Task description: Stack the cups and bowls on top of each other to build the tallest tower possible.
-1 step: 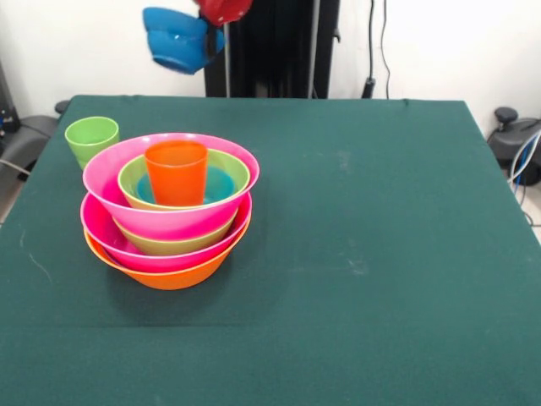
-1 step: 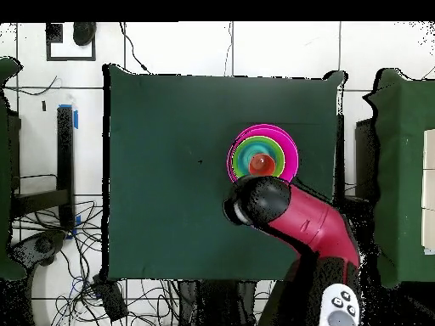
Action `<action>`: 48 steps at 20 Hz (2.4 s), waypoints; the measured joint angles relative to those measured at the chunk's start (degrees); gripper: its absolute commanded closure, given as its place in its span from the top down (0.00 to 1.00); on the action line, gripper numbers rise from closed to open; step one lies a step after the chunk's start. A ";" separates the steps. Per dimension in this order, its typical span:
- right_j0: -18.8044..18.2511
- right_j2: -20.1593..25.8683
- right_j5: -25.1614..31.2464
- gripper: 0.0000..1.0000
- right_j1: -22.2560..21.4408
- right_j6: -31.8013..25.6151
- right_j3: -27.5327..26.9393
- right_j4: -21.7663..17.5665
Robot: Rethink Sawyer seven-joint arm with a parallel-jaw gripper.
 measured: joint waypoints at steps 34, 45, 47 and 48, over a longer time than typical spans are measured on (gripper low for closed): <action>-5.27 8.99 0.01 0.00 9.46 0.00 -12.77 1.58; -5.28 10.24 3.92 0.00 8.47 0.00 -13.03 2.14; -5.30 10.24 4.83 0.00 8.14 0.00 -13.06 2.14; -5.35 10.25 5.60 0.00 7.87 0.00 -13.12 2.14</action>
